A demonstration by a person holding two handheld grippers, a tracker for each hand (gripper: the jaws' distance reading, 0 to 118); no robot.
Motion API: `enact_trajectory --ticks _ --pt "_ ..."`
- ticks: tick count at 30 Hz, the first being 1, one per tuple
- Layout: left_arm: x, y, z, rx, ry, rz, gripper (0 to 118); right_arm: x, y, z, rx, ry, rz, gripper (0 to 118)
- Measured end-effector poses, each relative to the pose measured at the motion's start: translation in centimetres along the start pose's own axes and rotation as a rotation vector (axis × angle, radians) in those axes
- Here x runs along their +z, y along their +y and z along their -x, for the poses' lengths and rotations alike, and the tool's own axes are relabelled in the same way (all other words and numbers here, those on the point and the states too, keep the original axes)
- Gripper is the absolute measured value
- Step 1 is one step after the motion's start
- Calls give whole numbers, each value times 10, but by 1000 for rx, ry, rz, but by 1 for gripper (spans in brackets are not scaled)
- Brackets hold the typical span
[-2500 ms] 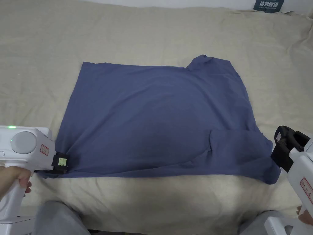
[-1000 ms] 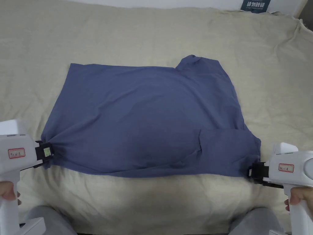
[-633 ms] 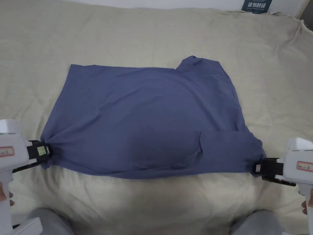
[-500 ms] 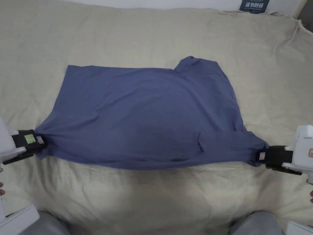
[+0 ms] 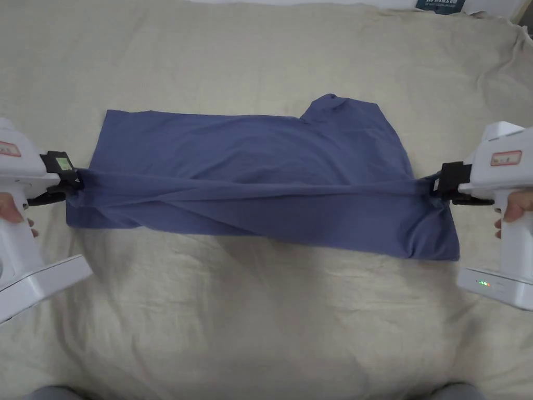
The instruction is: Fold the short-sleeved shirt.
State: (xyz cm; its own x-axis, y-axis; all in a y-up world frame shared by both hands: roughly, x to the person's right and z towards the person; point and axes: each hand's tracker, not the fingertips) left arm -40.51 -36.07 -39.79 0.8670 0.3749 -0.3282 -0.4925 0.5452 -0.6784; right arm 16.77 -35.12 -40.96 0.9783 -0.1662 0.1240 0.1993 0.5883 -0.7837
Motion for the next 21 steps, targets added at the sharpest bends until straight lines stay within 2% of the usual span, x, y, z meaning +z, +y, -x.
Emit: enact_trajectory --ticks 8,14,18,19,21 --pt "-74 36 -14 -43 86 39 0 -80 48 25 62 -82 34 4" --pt "-120 46 -24 -114 119 85 0 -121 49 20 16 -150 89 4" --pt "-134 47 -30 -111 125 81 0 -131 47 18 3 -168 103 4" --pt "-137 48 -31 -105 126 78 1 -132 46 19 6 -168 103 4" --pt "-130 48 -29 -81 113 67 20 -132 46 20 20 -171 103 5"
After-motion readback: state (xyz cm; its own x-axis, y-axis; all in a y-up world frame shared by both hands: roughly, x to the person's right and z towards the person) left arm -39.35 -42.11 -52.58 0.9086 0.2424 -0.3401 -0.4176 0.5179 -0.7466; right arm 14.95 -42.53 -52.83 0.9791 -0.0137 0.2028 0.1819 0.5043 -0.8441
